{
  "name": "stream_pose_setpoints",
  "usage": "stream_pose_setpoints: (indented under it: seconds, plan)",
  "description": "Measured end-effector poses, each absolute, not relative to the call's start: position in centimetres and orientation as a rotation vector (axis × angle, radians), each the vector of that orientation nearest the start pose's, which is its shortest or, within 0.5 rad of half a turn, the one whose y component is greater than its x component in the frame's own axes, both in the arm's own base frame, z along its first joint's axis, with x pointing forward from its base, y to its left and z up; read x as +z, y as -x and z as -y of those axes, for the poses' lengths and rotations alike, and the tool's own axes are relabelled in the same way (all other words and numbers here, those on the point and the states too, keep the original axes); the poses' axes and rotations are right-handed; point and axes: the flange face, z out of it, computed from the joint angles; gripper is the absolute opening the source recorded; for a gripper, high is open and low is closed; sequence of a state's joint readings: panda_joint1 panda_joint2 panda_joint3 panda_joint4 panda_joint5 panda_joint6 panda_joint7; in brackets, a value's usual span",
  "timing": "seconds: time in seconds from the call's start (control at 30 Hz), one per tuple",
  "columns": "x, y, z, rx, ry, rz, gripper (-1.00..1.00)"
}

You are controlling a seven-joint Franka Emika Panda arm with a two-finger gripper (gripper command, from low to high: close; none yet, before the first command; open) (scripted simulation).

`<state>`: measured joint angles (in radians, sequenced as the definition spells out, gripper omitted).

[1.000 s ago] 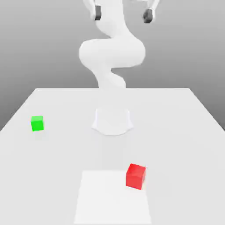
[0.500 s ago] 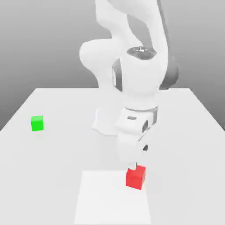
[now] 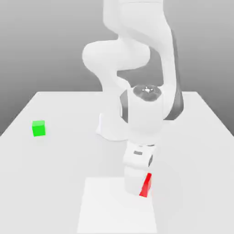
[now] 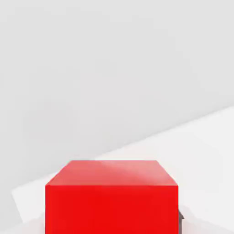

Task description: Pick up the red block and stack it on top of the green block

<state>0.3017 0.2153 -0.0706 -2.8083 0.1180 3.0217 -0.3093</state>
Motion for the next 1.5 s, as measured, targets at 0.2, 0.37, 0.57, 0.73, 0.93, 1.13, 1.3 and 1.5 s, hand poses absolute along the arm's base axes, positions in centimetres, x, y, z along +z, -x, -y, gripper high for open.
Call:
stream_pose_setpoints:
  seconds: [0.2,0.37,0.57,0.73,0.93,1.13,1.3,1.5]
  plan:
    - [18.4,-35.8,-7.2,-0.006,3.073,0.666,-1.0]
    - [21.6,-36.0,-4.7,-0.005,3.093,0.539,-1.0]
    - [25.7,-35.6,7.0,-0.036,3.134,-0.04,-1.0]
    - [28.0,-31.4,17.2,-0.052,3.081,-0.579,-1.0]
    - [28.8,-22.2,27.0,-0.052,2.892,-1.217,-1.0]
    - [27.5,-10.7,32.7,-0.032,2.568,-1.809,-1.0]
    - [24.9,-1.4,34.0,-0.005,2.226,-2.215,-1.0]
    - [20.0,-0.1,34.1,-0.005,2.165,-2.269,-1.0]
